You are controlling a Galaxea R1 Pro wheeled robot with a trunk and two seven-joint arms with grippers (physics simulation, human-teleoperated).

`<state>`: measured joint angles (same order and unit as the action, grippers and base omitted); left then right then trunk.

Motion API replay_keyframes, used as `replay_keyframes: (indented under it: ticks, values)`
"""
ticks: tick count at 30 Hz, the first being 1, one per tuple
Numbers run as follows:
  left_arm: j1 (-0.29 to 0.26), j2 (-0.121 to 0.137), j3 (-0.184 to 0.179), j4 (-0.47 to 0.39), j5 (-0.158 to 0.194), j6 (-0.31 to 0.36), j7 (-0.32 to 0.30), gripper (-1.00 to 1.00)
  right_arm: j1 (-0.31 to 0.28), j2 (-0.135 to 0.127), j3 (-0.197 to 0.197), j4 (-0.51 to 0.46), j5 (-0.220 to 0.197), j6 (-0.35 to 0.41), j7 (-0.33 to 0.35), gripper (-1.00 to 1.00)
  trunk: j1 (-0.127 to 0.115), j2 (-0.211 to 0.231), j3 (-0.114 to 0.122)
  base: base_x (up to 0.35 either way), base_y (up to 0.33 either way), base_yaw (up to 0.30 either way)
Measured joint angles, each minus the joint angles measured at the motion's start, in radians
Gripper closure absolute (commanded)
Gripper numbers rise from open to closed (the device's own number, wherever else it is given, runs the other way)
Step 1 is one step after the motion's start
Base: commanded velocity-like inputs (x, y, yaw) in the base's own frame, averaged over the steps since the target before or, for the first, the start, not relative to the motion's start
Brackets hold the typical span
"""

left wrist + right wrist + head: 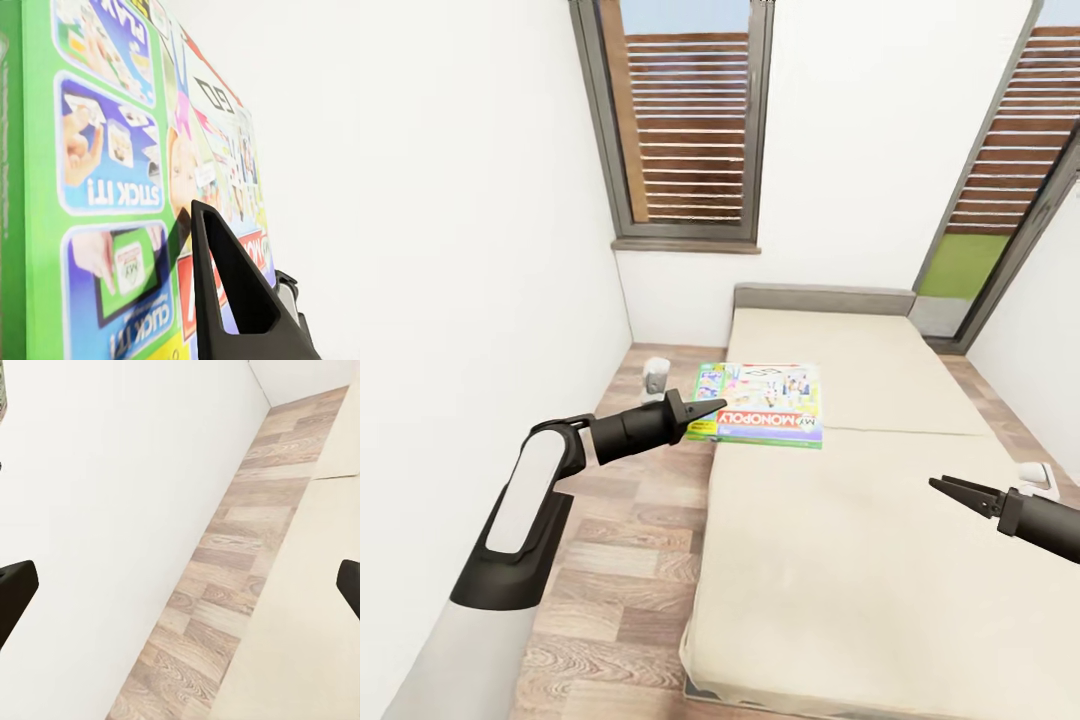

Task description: Put all the toys in the child's room - the three board games (two on the bed and one on the table), the two jigsaw puzzles on the table, and the tennis ball on the table - inside the toy box on the table in the child's room.

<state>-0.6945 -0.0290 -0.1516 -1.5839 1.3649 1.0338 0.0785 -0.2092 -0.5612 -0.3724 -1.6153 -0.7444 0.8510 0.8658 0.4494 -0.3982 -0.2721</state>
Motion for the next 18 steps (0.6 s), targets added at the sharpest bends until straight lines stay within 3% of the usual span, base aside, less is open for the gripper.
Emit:
replay_keyframes:
  ticks: [7, 18]
  values:
    - [0.001, -0.002, 0.0, 0.001, -0.002, -0.001, 0.002, 1.0, 0.0, 0.0, 0.0, 0.0, 0.0, -0.001, 0.0, -1.0, 0.0, 0.0, 0.011, -0.024, -0.012, -0.062]
    - [0.003, -0.001, -0.001, 0.003, -0.006, -0.002, 0.004, 1.0, 0.0, 0.0, 0.001, 0.0, 0.0, -0.001, 0.0, -1.0, 0.0, 0.0, 0.029, -0.177, -0.119, -0.028]
